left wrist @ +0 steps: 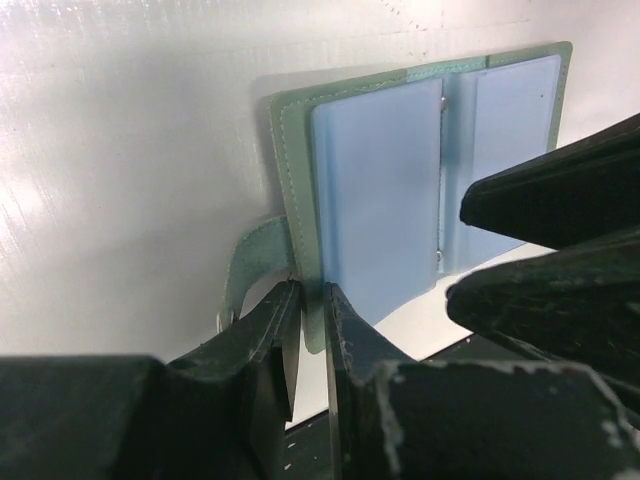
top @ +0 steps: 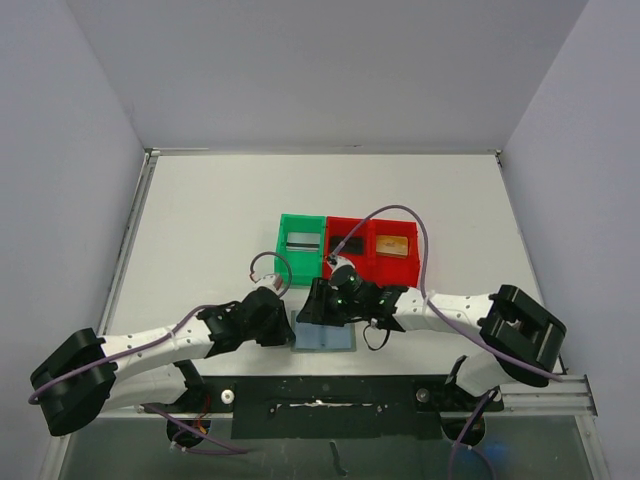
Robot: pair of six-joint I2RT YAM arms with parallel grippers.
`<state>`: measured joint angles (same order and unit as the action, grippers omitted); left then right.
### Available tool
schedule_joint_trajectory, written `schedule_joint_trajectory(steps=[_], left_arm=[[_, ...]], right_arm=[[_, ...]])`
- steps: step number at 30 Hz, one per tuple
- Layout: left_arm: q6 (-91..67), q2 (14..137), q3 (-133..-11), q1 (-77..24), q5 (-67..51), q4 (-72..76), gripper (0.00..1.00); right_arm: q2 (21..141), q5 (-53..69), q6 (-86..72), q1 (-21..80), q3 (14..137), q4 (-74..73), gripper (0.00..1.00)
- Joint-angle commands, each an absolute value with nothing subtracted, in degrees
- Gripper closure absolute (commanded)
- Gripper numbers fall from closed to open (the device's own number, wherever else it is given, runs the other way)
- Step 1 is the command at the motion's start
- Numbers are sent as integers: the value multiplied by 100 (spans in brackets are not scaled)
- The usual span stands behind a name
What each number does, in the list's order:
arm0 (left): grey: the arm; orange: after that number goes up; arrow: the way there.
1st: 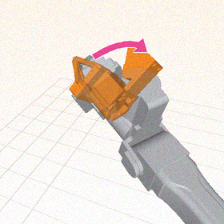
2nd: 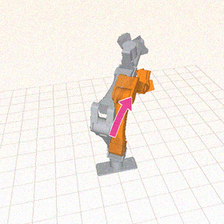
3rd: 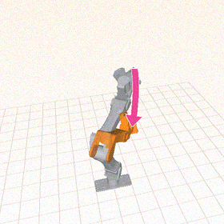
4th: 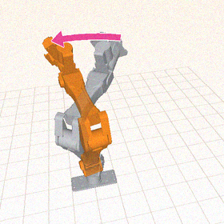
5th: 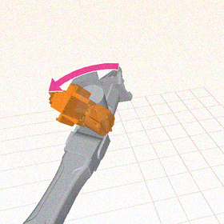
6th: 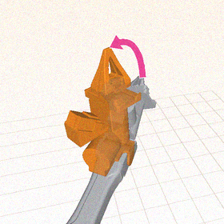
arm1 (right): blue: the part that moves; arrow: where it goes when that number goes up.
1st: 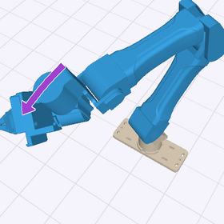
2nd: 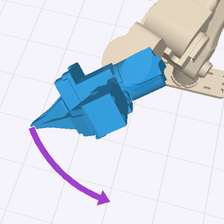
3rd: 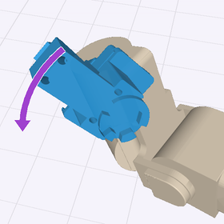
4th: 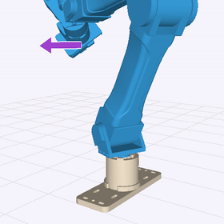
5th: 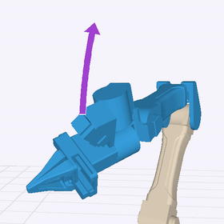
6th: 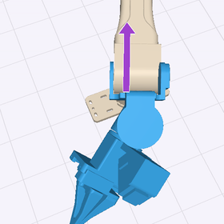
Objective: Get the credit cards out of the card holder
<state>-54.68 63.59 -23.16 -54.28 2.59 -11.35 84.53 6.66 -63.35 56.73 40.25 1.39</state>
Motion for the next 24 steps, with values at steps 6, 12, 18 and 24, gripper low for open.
schedule_joint_trajectory(steps=[6, 12, 18, 24], left_arm=[[-5546, 6145, -2320, -5450, 318, -861, 87], [-5546, 6156, -2264, -5448, 267, -756, 87], [-5520, 6196, -2250, -5441, 235, -764, 87], [-5513, 6284, -2231, -5447, 193, -670, 87]], right_arm=[[7281, -740, -6383, 5713, 4118, -1416, 51], [7172, -1282, -6822, 5705, 3959, -2409, 50], [7436, -1029, -6900, 5717, 3749, -2019, 50], [8028, -891, -6798, 5773, 3891, -1936, 51]])
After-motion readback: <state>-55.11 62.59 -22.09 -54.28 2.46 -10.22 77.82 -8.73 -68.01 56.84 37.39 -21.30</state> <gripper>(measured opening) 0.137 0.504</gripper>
